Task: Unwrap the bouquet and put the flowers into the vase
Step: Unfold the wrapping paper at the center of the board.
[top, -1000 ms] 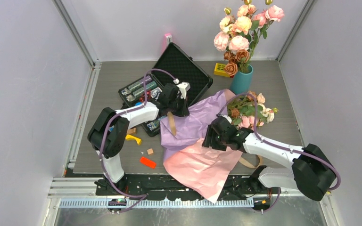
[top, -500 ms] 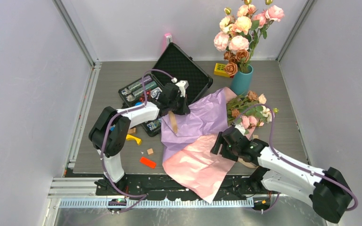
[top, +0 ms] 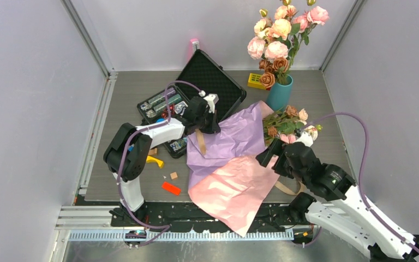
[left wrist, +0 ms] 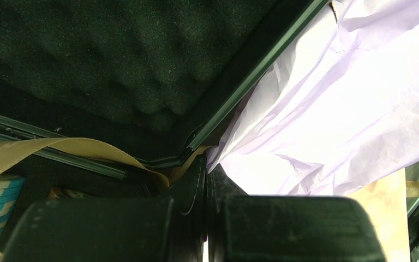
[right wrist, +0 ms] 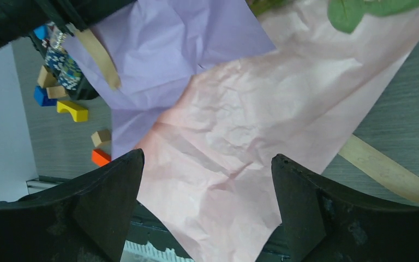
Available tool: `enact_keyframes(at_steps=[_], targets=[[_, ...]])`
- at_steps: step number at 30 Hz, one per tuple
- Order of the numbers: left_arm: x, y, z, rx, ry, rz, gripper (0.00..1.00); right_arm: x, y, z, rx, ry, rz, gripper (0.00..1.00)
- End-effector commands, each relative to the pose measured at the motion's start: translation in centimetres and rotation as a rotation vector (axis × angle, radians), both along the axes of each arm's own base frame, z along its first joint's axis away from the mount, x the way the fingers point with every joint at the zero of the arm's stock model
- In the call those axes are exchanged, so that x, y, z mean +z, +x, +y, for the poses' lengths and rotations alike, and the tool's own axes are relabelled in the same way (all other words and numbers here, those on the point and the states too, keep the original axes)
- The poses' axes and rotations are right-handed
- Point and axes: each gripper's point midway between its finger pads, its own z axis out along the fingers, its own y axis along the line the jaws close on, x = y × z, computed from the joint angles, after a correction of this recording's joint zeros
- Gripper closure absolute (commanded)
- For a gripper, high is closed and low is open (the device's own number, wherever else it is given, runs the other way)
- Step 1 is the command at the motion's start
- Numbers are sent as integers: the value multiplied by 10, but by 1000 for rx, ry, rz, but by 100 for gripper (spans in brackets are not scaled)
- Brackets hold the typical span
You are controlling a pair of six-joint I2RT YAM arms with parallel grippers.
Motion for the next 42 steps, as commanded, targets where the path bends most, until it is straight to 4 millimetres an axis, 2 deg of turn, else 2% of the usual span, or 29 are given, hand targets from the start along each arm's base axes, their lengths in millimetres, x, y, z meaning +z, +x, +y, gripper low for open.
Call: enact_keyframes(at_steps=[1, 4, 7, 11, 13, 20, 21, 22, 23, 29, 34, 42], targets=[[22, 5, -6, -15, -47, -31, 100, 36, 27, 5, -4, -44, -106, 8], [29, 3, -7, -16, -68, -26, 100, 46, 50, 23, 17, -59, -151, 8], [30, -2, -6, -19, -69, -9, 100, 40, 69, 38, 41, -92, -167, 8], [33, -4, -3, -16, -80, -1, 100, 8, 90, 64, 89, -140, -117, 12], [32, -5, -2, -17, -79, 5, 100, -21, 98, 77, 119, -180, -60, 18], [24, -6, 5, -1, -65, 14, 100, -76, 113, 97, 168, -231, 11, 41], [24, -5, 7, 5, -67, 9, 100, -88, 111, 96, 170, -247, 36, 42], [24, -4, 9, 13, -67, 6, 100, -91, 113, 99, 170, -240, 32, 45], [24, -4, 11, 18, -67, 9, 100, -102, 111, 97, 172, -252, 54, 46], [27, -1, 16, 34, -90, -1, 100, -128, 104, 96, 183, -268, 102, 51], [28, 2, 21, 52, -96, -10, 100, -135, 96, 90, 187, -283, 127, 53], [28, 6, 25, 84, -110, -11, 100, -148, 63, 69, 182, -274, 194, 53]])
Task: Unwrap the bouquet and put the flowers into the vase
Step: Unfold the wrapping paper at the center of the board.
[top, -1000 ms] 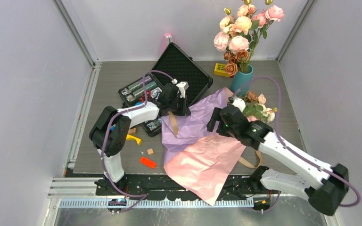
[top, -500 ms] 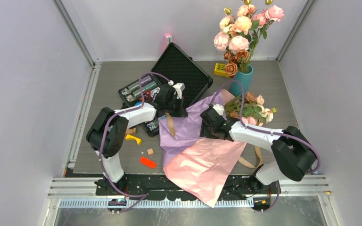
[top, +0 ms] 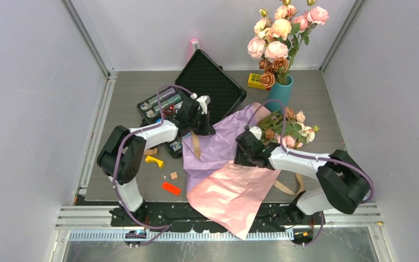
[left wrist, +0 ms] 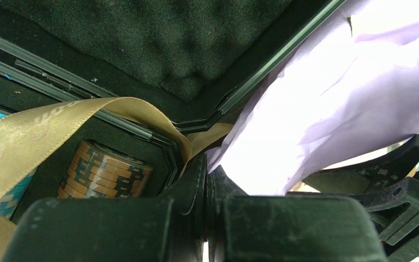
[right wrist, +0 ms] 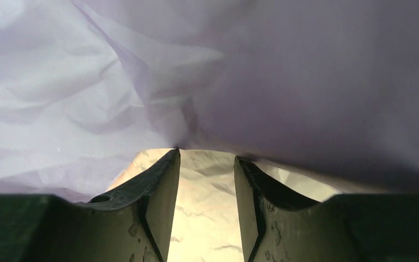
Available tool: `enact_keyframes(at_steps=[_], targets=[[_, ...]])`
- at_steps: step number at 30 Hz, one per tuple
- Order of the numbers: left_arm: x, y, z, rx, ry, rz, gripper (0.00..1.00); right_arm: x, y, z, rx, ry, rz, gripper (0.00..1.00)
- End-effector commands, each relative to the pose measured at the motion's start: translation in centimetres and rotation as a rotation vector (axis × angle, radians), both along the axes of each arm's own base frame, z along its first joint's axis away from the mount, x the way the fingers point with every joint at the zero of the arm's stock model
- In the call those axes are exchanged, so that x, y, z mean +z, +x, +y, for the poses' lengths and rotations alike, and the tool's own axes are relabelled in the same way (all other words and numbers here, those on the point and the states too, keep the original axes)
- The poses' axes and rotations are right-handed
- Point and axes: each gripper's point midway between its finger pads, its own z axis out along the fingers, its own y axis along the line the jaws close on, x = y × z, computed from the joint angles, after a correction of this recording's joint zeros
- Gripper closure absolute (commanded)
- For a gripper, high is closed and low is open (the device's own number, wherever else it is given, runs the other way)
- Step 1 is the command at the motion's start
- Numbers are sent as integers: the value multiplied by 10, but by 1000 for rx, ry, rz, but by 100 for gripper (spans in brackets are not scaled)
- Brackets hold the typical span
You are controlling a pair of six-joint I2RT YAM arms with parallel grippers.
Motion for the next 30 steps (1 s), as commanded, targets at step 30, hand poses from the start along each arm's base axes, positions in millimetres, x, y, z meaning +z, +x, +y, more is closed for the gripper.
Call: enact_keyframes(at_steps=[30], targets=[[19, 30, 11, 114, -80, -75, 100, 57, -110, -72, -118, 129, 81, 56]])
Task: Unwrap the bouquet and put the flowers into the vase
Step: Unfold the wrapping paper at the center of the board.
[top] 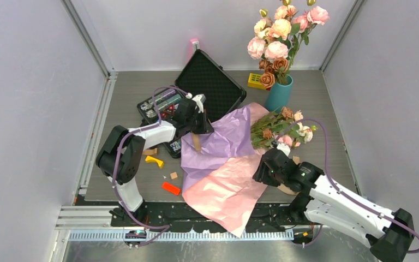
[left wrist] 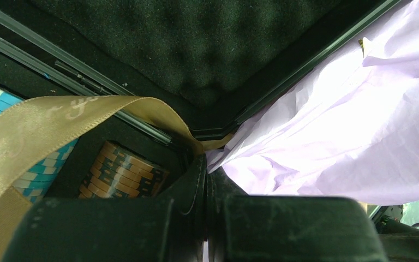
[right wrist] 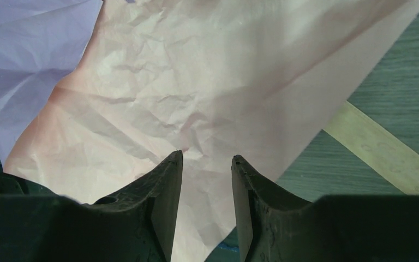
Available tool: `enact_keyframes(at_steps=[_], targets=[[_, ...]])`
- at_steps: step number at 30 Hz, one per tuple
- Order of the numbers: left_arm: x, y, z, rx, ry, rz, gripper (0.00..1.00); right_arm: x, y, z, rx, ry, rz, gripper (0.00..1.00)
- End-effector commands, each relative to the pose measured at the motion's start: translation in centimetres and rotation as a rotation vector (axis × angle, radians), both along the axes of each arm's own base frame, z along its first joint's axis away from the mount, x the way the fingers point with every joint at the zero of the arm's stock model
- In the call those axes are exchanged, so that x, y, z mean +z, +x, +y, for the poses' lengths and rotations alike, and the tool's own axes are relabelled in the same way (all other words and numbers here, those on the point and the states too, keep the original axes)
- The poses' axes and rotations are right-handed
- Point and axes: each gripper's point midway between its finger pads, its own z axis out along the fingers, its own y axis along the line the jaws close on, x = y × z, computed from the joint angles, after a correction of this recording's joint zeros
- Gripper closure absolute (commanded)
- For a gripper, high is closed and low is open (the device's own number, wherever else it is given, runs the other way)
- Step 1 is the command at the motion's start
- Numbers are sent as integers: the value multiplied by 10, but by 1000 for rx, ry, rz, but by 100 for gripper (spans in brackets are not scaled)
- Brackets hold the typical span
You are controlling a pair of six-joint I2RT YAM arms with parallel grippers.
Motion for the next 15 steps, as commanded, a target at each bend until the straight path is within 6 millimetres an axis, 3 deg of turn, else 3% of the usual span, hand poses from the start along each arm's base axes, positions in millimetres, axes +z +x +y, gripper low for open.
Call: enact_keyframes(at_steps=[1, 5, 9, 12, 15], targets=[[17, 20, 4, 31, -22, -94, 100, 13, -11, -16, -56, 7, 2, 56], [14, 18, 3, 18, -21, -96, 100, 38, -9, -31, -91, -6, -63, 43], [14, 15, 4, 9, -23, -98, 100, 74, 0, -27, -95, 46, -138, 35], [20, 14, 2, -1, -34, -103, 100, 114, 15, -11, -76, 117, -222, 31], [26, 12, 2, -3, -43, -112, 100, 132, 29, 7, -24, 139, -265, 28]])
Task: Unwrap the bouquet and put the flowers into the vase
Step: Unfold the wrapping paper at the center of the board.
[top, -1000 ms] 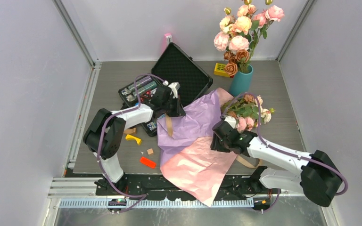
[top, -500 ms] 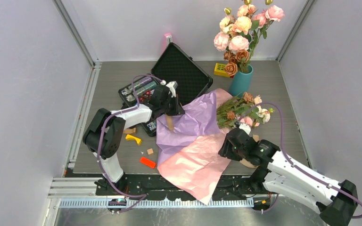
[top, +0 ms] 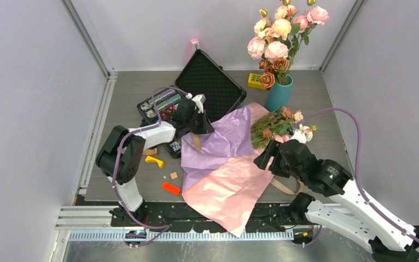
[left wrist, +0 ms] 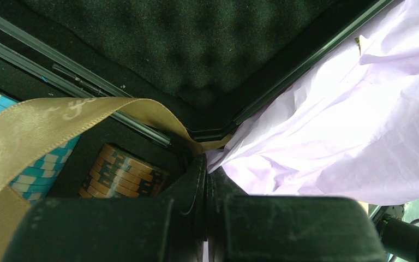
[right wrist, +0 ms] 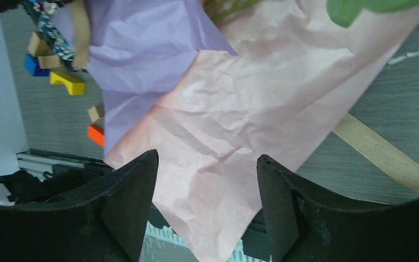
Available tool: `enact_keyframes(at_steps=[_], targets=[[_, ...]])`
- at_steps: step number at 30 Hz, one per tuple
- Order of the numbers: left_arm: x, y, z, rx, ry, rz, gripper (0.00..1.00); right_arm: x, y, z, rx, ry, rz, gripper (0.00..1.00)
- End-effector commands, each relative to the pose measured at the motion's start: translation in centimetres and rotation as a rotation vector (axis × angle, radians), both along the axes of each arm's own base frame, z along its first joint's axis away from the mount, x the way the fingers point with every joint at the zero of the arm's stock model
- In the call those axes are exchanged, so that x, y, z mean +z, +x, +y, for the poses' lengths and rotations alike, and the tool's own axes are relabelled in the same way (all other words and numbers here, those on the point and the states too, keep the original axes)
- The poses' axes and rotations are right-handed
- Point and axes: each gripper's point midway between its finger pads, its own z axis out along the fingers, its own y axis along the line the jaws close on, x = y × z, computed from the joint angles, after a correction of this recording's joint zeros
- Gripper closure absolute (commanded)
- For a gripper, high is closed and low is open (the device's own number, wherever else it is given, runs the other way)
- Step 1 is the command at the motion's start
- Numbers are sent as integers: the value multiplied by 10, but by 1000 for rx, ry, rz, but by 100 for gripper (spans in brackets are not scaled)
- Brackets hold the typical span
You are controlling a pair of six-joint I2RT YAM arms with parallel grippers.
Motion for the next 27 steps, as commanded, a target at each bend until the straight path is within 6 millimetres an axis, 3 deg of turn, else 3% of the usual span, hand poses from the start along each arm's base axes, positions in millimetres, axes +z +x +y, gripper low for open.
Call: enact_keyframes(at_steps=[1, 4, 8, 15, 19, 21, 27], targets=[[27, 12, 4, 10, -36, -97, 100, 37, 31, 27, 56, 13, -117, 27], [31, 9, 4, 10, -40, -100, 100, 37, 50, 40, 92, -53, -139, 27], [32, 6, 5, 6, -41, -94, 100, 22, 74, 68, 132, -70, -142, 31], [29, 7, 6, 10, -34, -92, 100, -31, 87, 114, 203, -33, -44, 48], [32, 8, 9, 10, -13, -109, 100, -67, 81, 111, 190, -67, 29, 49], [35, 7, 13, 5, 10, -121, 94, -71, 76, 105, 183, -81, 42, 46], [67, -1, 23, -2, 42, -200, 59, -41, 73, 74, 114, -106, -38, 34]])
